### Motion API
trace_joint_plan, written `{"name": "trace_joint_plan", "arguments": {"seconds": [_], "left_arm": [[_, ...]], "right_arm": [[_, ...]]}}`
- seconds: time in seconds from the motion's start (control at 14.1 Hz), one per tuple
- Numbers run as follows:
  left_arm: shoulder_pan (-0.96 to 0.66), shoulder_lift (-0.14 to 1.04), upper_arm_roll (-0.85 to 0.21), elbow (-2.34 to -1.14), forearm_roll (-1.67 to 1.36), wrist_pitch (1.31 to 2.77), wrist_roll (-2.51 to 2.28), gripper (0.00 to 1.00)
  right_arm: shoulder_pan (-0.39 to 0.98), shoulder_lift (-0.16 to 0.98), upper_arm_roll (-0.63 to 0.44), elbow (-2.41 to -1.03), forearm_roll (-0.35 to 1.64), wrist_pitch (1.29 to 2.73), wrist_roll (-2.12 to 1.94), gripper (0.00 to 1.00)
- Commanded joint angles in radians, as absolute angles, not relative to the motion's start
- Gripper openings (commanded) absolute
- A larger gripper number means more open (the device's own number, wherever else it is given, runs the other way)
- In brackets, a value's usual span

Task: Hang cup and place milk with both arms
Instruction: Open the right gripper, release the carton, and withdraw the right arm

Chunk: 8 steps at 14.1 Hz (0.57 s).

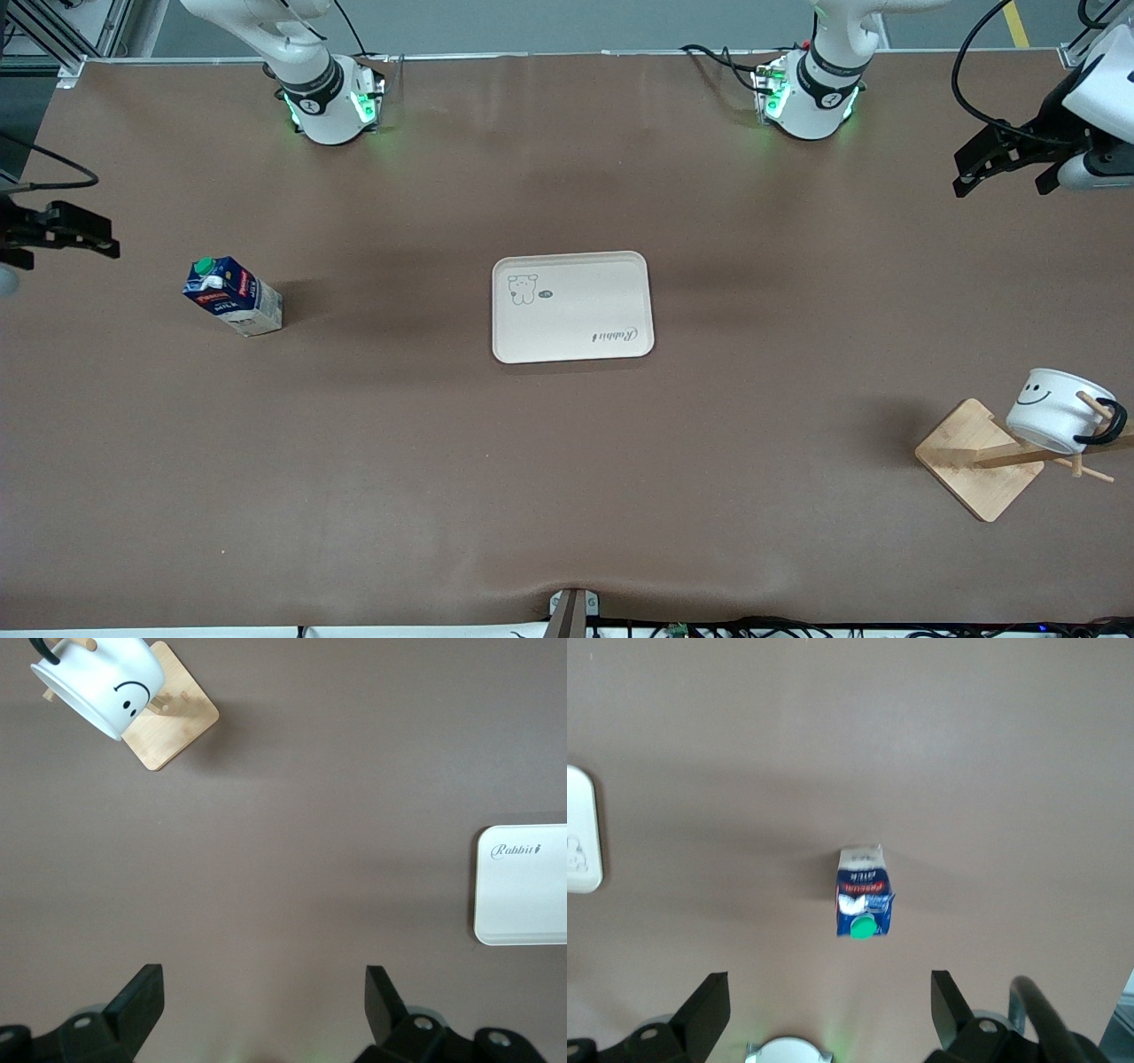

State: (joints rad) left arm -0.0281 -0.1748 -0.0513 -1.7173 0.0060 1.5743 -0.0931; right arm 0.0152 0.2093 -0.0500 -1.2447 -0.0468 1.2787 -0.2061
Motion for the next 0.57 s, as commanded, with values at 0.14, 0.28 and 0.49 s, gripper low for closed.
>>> {"name": "trace_joint_plan", "arguments": {"seconds": [0.14, 0.28, 0.49], "left_arm": [[-0.026, -0.144, -0.051, -1.667, 0.002, 1.56, -0.08, 1.0], [-0.026, -0.144, -0.051, -1.666, 0.002, 1.562, -0.078, 1.0], [-0.026, -0.143, -0.049, -1.664, -0.002, 1.559, -0.078, 1.0]], "right_arm": [[0.0, 0.198, -0.051, -1.125, -0.064, 1.249, -0.206, 1.0], [-0.002, 0.19, -0.051, -1.123, -0.046, 1.233, -0.202, 1.0], [0.015, 0.118, -0.04, -1.185, -0.028, 1.207, -0.203, 1.0]]}}
